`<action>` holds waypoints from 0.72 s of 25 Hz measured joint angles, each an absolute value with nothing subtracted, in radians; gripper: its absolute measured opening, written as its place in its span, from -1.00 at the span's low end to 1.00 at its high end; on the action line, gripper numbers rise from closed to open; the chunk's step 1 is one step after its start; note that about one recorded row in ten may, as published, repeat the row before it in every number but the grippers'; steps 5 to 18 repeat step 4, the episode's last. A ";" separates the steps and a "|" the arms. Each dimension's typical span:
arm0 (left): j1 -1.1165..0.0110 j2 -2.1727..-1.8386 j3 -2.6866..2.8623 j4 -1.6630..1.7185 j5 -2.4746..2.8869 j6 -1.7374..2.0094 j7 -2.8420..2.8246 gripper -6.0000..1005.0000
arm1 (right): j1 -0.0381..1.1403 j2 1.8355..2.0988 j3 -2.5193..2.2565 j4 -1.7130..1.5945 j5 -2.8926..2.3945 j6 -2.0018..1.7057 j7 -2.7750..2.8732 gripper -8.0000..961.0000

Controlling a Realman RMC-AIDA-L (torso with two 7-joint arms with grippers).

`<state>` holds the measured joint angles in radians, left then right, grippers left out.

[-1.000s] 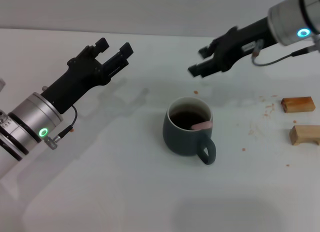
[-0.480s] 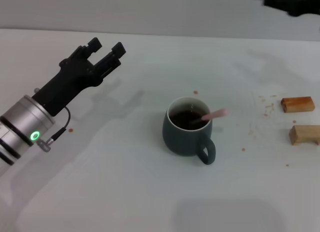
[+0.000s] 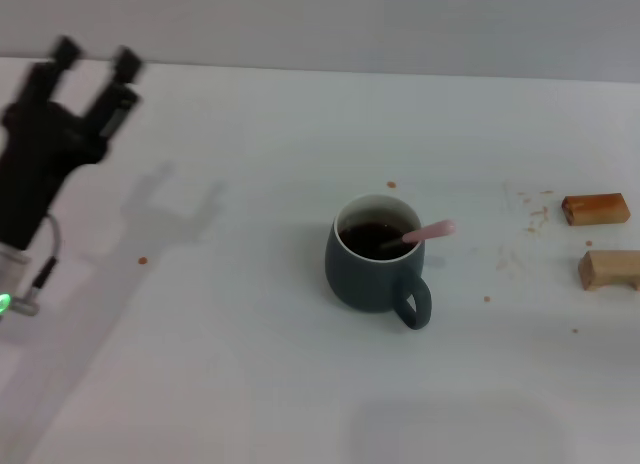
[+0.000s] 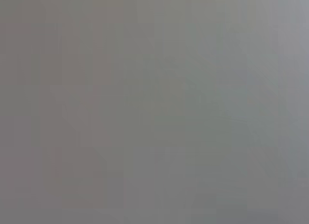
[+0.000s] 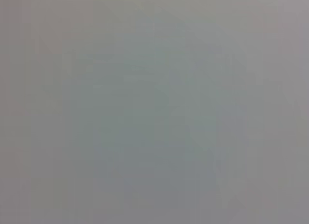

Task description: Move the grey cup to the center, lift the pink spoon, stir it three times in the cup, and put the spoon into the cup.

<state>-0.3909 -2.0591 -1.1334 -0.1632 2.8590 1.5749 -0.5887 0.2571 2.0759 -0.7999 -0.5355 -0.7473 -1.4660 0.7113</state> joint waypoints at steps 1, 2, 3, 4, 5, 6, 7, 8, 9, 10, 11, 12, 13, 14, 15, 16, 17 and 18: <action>-0.350 -2.064 -1.193 -0.190 2.858 1.587 -0.542 0.65 | 0.256 2.076 -0.789 -0.475 -0.682 -1.501 0.657 0.32; -0.350 -2.064 -1.193 -0.190 2.858 1.587 -0.542 0.65 | 0.256 2.076 -0.780 -0.435 -0.632 -1.529 0.616 0.32; -0.342 -2.064 -1.202 -0.196 2.858 1.588 -0.535 0.65 | 0.255 2.076 -0.770 -0.396 -0.584 -1.557 0.577 0.32; -0.315 -2.065 -1.240 -0.217 2.858 1.589 -0.514 0.65 | 0.255 2.077 -0.760 -0.361 -0.543 -1.583 0.541 0.32; -0.315 -2.065 -1.240 -0.217 2.858 1.589 -0.514 0.65 | 0.255 2.077 -0.760 -0.361 -0.543 -1.583 0.541 0.32; -0.315 -2.065 -1.240 -0.217 2.858 1.589 -0.514 0.65 | 0.255 2.077 -0.760 -0.361 -0.543 -1.583 0.541 0.32; -0.315 -2.065 -1.240 -0.217 2.858 1.589 -0.514 0.65 | 0.255 2.077 -0.760 -0.361 -0.543 -1.583 0.541 0.32; -0.315 -2.065 -1.240 -0.217 2.858 1.589 -0.514 0.65 | 0.255 2.077 -0.760 -0.361 -0.543 -1.583 0.541 0.32; -0.315 -2.065 -1.240 -0.217 2.858 1.589 -0.514 0.65 | 0.255 2.077 -0.760 -0.361 -0.543 -1.583 0.541 0.32; -0.315 -2.065 -1.240 -0.217 2.858 1.589 -0.514 0.65 | 0.255 2.077 -0.760 -0.361 -0.543 -1.583 0.541 0.32; -0.315 -2.065 -1.240 -0.217 2.858 1.589 -0.514 0.65 | 0.255 2.077 -0.760 -0.361 -0.543 -1.583 0.541 0.32; -0.315 -2.065 -1.240 -0.217 2.858 1.589 -0.514 0.65 | 0.255 2.077 -0.760 -0.361 -0.543 -1.583 0.541 0.32; -0.315 -2.065 -1.240 -0.217 2.858 1.589 -0.514 0.65 | 0.255 2.077 -0.760 -0.361 -0.543 -1.583 0.541 0.32; -0.315 -2.065 -1.240 -0.217 2.858 1.589 -0.514 0.65 | 0.255 2.077 -0.760 -0.361 -0.543 -1.583 0.541 0.32; -0.315 -2.065 -1.240 -0.217 2.858 1.589 -0.514 0.65 | 0.255 2.077 -0.760 -0.361 -0.543 -1.583 0.541 0.32; -0.315 -2.065 -1.240 -0.217 2.858 1.589 -0.514 0.65 | 0.255 2.077 -0.760 -0.361 -0.543 -1.583 0.541 0.32; -0.315 -2.065 -1.240 -0.217 2.858 1.589 -0.514 0.65 | 0.255 2.077 -0.760 -0.361 -0.543 -1.583 0.541 0.32; -0.315 -2.065 -1.240 -0.217 2.858 1.589 -0.514 0.65 | 0.255 2.077 -0.760 -0.361 -0.543 -1.583 0.541 0.32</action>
